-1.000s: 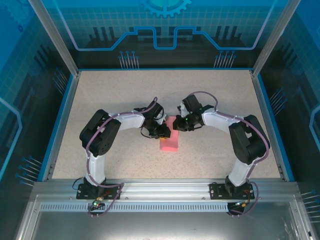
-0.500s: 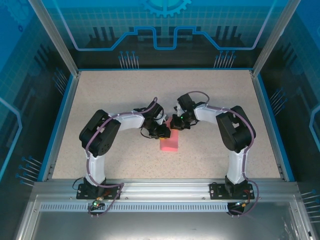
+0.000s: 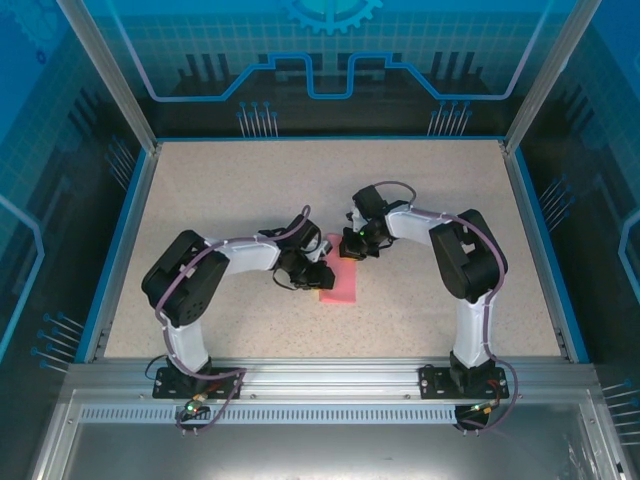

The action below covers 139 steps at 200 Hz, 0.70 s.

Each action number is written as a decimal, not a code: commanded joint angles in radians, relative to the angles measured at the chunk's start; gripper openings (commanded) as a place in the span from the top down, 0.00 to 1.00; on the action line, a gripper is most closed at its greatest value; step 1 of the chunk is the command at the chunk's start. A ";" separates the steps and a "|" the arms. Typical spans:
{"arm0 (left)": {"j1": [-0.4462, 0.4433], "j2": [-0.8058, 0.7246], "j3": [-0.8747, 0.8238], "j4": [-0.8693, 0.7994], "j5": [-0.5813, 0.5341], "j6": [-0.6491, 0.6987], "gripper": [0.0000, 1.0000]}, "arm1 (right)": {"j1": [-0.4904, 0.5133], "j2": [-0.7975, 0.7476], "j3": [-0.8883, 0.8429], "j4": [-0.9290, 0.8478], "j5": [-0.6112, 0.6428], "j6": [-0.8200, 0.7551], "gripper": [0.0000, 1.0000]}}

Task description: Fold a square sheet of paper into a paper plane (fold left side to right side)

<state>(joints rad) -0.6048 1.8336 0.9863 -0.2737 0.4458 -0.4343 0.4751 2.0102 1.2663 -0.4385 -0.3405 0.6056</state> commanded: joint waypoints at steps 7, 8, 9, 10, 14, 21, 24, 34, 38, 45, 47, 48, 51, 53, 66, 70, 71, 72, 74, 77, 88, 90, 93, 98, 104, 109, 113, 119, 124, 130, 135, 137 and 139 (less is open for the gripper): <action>-0.034 -0.032 -0.070 -0.083 0.018 0.028 0.75 | -0.007 0.067 -0.008 -0.069 0.063 0.003 0.95; -0.034 -0.032 -0.072 -0.082 0.018 0.027 0.75 | -0.007 0.067 -0.008 -0.069 0.063 0.003 0.95; -0.035 -0.033 -0.073 -0.083 0.018 0.027 0.75 | -0.007 0.067 -0.008 -0.069 0.063 0.003 0.95; -0.035 -0.034 -0.075 -0.083 0.018 0.028 0.75 | -0.008 0.067 -0.008 -0.069 0.064 0.003 0.95; -0.036 -0.038 -0.082 -0.082 0.017 0.025 0.75 | -0.008 0.067 -0.007 -0.069 0.062 0.003 0.95; -0.038 -0.044 -0.093 -0.079 0.016 0.022 0.75 | -0.008 0.067 -0.007 -0.069 0.061 0.003 0.95; -0.039 -0.046 -0.099 -0.080 0.016 0.020 0.75 | -0.007 0.067 -0.007 -0.069 0.061 0.003 0.95; -0.041 -0.056 -0.114 -0.076 0.016 0.016 0.75 | -0.007 0.067 -0.007 -0.069 0.059 0.002 0.95; -0.042 -0.059 -0.119 -0.075 0.018 0.014 0.75 | -0.008 0.068 -0.007 -0.069 0.059 0.002 0.95; -0.044 -0.067 -0.129 -0.071 0.022 0.012 0.75 | -0.007 0.069 -0.005 -0.069 0.060 0.000 0.95; -0.045 -0.068 -0.131 -0.070 0.022 0.012 0.75 | -0.008 0.068 -0.005 -0.069 0.059 0.000 0.95; -0.046 -0.069 -0.132 -0.069 0.023 0.012 0.75 | -0.008 0.068 -0.006 -0.069 0.059 0.000 0.95; -0.048 -0.072 -0.136 -0.068 0.025 0.012 0.75 | -0.008 0.069 -0.006 -0.068 0.059 0.000 0.95; -0.049 -0.075 -0.138 -0.068 0.027 0.013 0.75 | -0.006 0.070 -0.004 -0.069 0.060 0.000 0.95; -0.058 -0.093 -0.151 -0.067 0.035 0.012 0.75 | -0.008 0.072 -0.004 -0.071 0.061 -0.003 0.95; -0.061 -0.098 -0.154 -0.065 0.035 0.014 0.75 | -0.008 0.072 -0.003 -0.070 0.059 -0.003 0.95; -0.062 -0.099 -0.154 -0.065 0.036 0.015 0.75 | -0.009 0.071 -0.003 -0.070 0.059 -0.003 0.95; -0.062 -0.101 -0.155 -0.065 0.038 0.014 0.75 | -0.007 0.072 -0.002 -0.071 0.060 -0.003 0.95; -0.063 -0.102 -0.155 -0.066 0.039 0.015 0.75 | -0.008 0.074 -0.002 -0.071 0.059 -0.004 0.95; -0.066 -0.104 -0.159 -0.066 0.039 0.014 0.75 | -0.009 0.073 -0.003 -0.071 0.057 -0.003 0.95; -0.072 -0.113 -0.165 -0.068 0.045 0.017 0.75 | -0.009 0.074 -0.002 -0.069 0.055 -0.004 0.95; -0.073 -0.114 -0.167 -0.069 0.045 0.015 0.75 | -0.009 0.074 -0.002 -0.069 0.055 -0.004 0.95; -0.073 -0.118 -0.169 -0.069 0.045 0.015 0.75 | -0.009 0.074 -0.003 -0.068 0.054 -0.004 0.95; -0.073 -0.122 -0.174 -0.067 0.045 0.015 0.75 | -0.009 0.074 -0.001 -0.068 0.052 -0.005 0.95; -0.073 -0.129 -0.179 -0.069 0.046 0.015 0.74 | -0.009 0.074 -0.001 -0.066 0.049 -0.007 0.95; -0.073 -0.138 -0.181 -0.072 0.048 0.018 0.73 | -0.009 0.073 -0.001 -0.065 0.047 -0.008 0.95; -0.072 -0.144 -0.180 -0.079 0.050 0.022 0.72 | -0.008 0.072 -0.001 -0.065 0.046 -0.010 0.95; -0.072 -0.157 -0.173 -0.092 0.051 0.029 0.71 | -0.009 0.071 0.000 -0.063 0.041 -0.013 0.95; -0.068 -0.172 -0.165 -0.100 0.051 0.034 0.71 | -0.008 0.070 0.001 -0.062 0.040 -0.016 0.95; -0.064 -0.189 -0.156 -0.113 0.053 0.036 0.70 | -0.007 0.069 0.001 -0.063 0.038 -0.020 0.95; -0.058 -0.204 -0.145 -0.117 0.054 0.037 0.69 | -0.007 0.067 0.003 -0.063 0.039 -0.022 0.95; -0.056 -0.210 -0.141 -0.119 0.055 0.037 0.69 | -0.007 0.067 0.004 -0.064 0.039 -0.023 0.94; -0.053 -0.215 -0.136 -0.120 0.056 0.035 0.69 | -0.007 0.066 0.004 -0.064 0.039 -0.023 0.95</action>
<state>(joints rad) -0.6651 1.6913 0.8349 -0.2977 0.4656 -0.4278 0.4747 2.0182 1.2751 -0.4492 -0.3611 0.6010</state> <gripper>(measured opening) 0.297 0.056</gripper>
